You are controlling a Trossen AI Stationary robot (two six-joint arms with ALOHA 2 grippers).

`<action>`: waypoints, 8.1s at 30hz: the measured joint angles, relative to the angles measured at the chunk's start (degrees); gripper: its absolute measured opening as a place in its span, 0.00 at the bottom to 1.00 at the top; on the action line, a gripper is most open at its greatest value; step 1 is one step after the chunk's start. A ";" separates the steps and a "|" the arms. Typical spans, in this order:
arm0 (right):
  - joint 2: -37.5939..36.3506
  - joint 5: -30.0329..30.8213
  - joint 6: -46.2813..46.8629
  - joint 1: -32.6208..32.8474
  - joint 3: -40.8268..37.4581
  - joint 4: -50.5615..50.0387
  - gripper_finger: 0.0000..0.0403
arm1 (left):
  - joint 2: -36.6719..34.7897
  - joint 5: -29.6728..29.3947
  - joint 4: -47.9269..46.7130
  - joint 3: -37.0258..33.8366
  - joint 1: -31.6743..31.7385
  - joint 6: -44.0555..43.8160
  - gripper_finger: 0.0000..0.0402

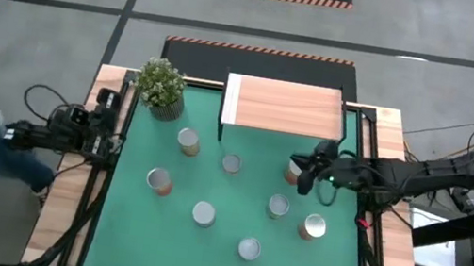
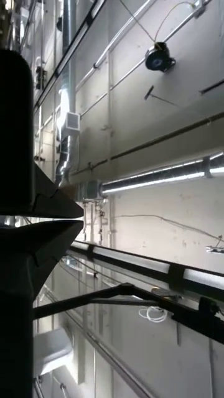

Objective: Pick and place cans onto a shelf
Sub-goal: Put the canned corn on the shelf

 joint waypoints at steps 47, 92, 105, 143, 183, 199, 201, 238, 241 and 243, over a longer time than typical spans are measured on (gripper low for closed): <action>27.29 -8.15 29.72 -3.85 19.69 -45.77 0.72 | -0.04 0.07 2.69 -0.02 0.02 -0.66 0.00; 25.85 0.27 21.84 -4.54 5.32 -18.02 0.72 | -0.04 -0.07 2.65 -0.02 0.02 -0.44 0.00; 23.00 -7.53 8.39 -3.93 25.36 -24.48 0.76 | 0.04 0.02 0.84 -0.02 0.02 -3.69 0.00; 64.75 -21.02 -33.28 -36.64 87.14 -34.88 0.76 | 0.28 0.15 1.16 -0.02 0.02 -4.94 0.00; 63.83 -24.88 -31.32 -41.95 88.89 -36.18 0.90 | 0.28 0.11 1.49 -0.02 0.00 -4.92 0.00; 55.07 -25.10 -33.07 -30.80 83.30 -40.15 0.52 | 0.26 0.09 1.89 -0.02 0.02 -4.94 0.00; 54.95 -23.77 -33.79 -29.62 79.51 -39.12 0.40 | 0.26 0.09 1.89 -0.02 0.01 -4.93 0.00; 55.15 -8.77 -43.83 -34.02 58.52 -13.09 0.02 | 0.26 0.09 2.27 -0.02 0.00 -4.94 0.00; 55.15 -8.81 -43.82 -34.45 58.49 -12.88 0.02 | 0.26 0.09 2.31 -0.02 0.02 -4.93 0.00; 55.16 -8.78 -43.82 -34.52 58.49 -12.86 0.02 | 0.26 0.09 2.32 -0.02 0.02 -4.94 0.00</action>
